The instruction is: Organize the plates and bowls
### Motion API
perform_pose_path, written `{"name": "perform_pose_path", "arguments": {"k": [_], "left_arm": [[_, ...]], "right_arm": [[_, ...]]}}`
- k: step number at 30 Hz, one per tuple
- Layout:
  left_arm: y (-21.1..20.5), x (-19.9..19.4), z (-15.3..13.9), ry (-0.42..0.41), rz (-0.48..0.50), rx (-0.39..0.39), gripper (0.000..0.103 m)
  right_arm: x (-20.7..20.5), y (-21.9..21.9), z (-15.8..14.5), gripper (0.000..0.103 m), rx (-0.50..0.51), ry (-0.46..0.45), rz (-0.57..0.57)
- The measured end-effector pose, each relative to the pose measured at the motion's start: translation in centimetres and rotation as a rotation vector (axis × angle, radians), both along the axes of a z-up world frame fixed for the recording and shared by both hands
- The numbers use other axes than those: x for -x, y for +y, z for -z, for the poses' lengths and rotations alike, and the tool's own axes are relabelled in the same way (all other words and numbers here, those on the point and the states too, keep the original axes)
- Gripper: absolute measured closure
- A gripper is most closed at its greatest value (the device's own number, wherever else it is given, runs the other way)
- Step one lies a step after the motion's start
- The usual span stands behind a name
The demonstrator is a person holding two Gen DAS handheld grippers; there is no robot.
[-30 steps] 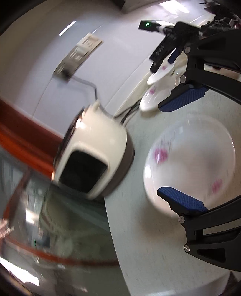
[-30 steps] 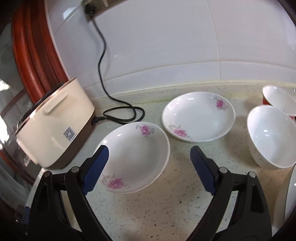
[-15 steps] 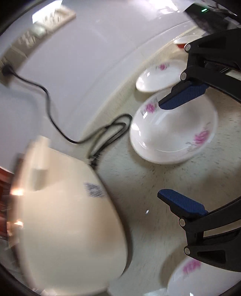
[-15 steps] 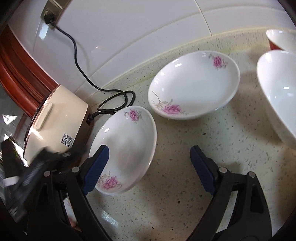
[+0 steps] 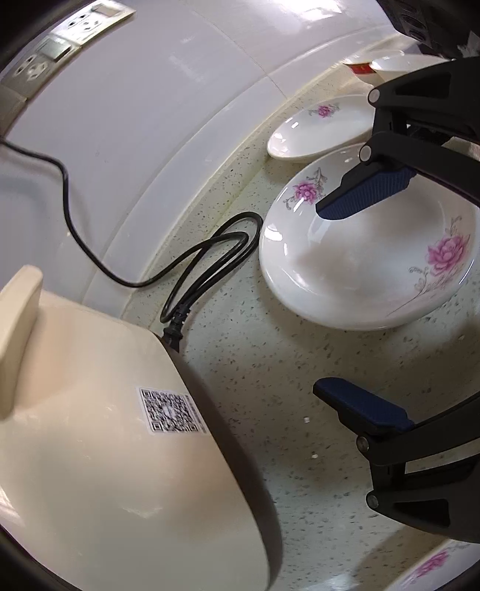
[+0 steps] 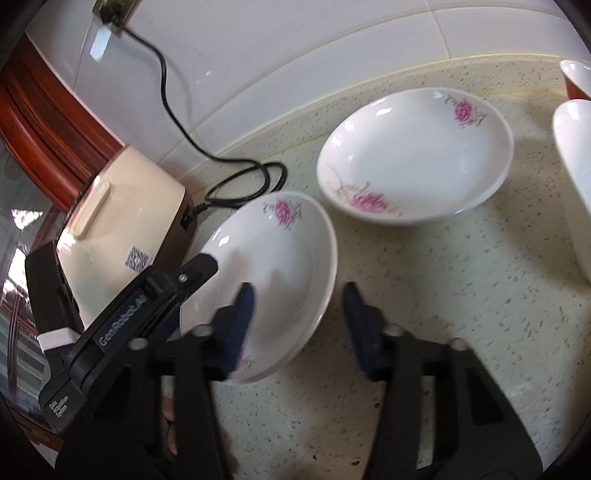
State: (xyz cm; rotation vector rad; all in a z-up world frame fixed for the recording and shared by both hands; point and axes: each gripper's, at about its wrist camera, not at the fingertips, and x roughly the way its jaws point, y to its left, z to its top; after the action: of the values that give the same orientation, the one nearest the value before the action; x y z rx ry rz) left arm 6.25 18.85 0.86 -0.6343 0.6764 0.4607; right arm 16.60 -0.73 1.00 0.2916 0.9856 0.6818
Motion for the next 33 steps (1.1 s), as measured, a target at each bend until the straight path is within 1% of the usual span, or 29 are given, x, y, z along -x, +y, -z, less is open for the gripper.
{"name": "perform_pose_path", "arguments": {"k": [1,2,3,4,5,6,10,13,17,20,30,33], "left_arm": [[0.0,-0.2,0.0,0.007,0.011,-0.019,0.022],[-0.2,-0.4,0.1,0.020,0.023,-0.044,0.030],[-0.2,-0.5,0.1,0.025,0.034,-0.050,0.033],[-0.2,-0.5,0.1,0.025,0.042,-0.052,0.039],[-0.1,-0.5,0.1,0.026,0.054,-0.056,0.043],[-0.1,-0.5,0.1,0.026,0.057,-0.057,0.044],[0.1,-0.4,0.2,0.012,0.085,-0.039,0.059],[0.4,-0.2,0.3,0.007,0.083,-0.026,0.067],[0.3,0.1,0.4,0.008,0.086,-0.013,0.082],[-0.1,0.1,0.5,0.012,0.098,-0.014,0.084],[-1.6,0.2,0.4,0.019,0.122,-0.026,0.085],[-2.4,0.6,-0.2,0.001,0.125,-0.059,0.085]], "right_arm": [[0.1,0.2,0.1,0.067,0.014,0.000,-0.004],[0.2,0.3,0.1,0.070,0.025,-0.007,-0.004],[0.3,0.3,0.1,0.072,0.029,-0.010,-0.007],[0.2,0.3,0.1,0.079,0.032,-0.007,-0.009],[0.2,0.3,0.2,0.080,0.037,-0.002,-0.009],[0.2,0.2,0.2,0.081,0.032,0.000,-0.011],[0.3,0.2,0.2,0.082,0.044,-0.008,-0.007],[0.4,0.0,0.2,0.082,0.055,-0.014,0.005],[0.3,-0.7,0.3,0.083,0.047,0.000,0.037],[0.3,-1.4,0.2,0.083,0.045,0.007,0.048],[1.1,-2.8,-0.2,0.083,0.073,0.015,0.071],[1.3,-3.1,-0.1,0.083,0.071,0.027,0.071]]}}
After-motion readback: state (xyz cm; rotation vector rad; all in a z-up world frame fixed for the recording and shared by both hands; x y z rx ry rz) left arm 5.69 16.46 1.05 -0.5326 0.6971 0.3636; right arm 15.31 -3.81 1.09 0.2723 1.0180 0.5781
